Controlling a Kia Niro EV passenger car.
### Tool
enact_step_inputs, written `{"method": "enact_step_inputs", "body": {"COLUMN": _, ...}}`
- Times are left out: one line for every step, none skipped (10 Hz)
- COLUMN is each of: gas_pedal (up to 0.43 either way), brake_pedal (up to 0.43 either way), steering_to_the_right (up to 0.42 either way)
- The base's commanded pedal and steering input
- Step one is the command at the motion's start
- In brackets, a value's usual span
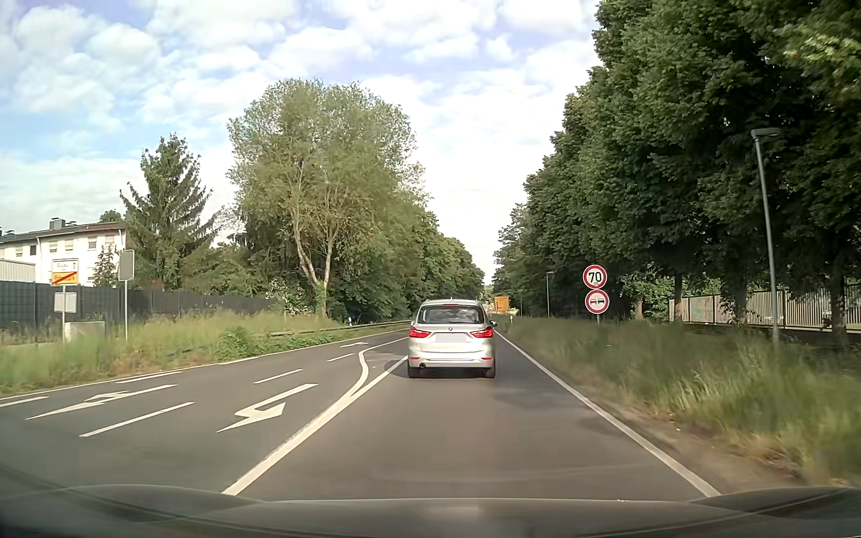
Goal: Follow the waypoints while adhering to traffic rules and regulations
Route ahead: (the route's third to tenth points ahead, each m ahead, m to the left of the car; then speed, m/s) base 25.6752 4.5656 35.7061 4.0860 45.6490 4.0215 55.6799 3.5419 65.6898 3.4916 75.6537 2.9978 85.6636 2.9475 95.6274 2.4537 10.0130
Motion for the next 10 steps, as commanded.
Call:
{"method": "enact_step_inputs", "body": {"gas_pedal": 0.228, "brake_pedal": 0.030, "steering_to_the_right": 0.005}}
{"method": "enact_step_inputs", "body": {"gas_pedal": 0.220, "brake_pedal": 0.030, "steering_to_the_right": 0.005}}
{"method": "enact_step_inputs", "body": {"gas_pedal": 0.197, "brake_pedal": 0.030, "steering_to_the_right": 0.005}}
{"method": "enact_step_inputs", "body": {"gas_pedal": 0.177, "brake_pedal": 0.030, "steering_to_the_right": 0.005}}
{"method": "enact_step_inputs", "body": {"gas_pedal": 0.157, "brake_pedal": 0.030, "steering_to_the_right": 0.005}}
{"method": "enact_step_inputs", "body": {"gas_pedal": 0.150, "brake_pedal": 0.030, "steering_to_the_right": 0.004}}
{"method": "enact_step_inputs", "body": {"gas_pedal": 0.150, "brake_pedal": 0.030, "steering_to_the_right": 0.004}}
{"method": "enact_step_inputs", "body": {"gas_pedal": 0.150, "brake_pedal": 0.030, "steering_to_the_right": 0.003}}
{"method": "enact_step_inputs", "body": {"gas_pedal": 0.150, "brake_pedal": 0.030, "steering_to_the_right": 0.002}}
{"method": "enact_step_inputs", "body": {"gas_pedal": 0.150, "brake_pedal": 0.030, "steering_to_the_right": 0.002}}
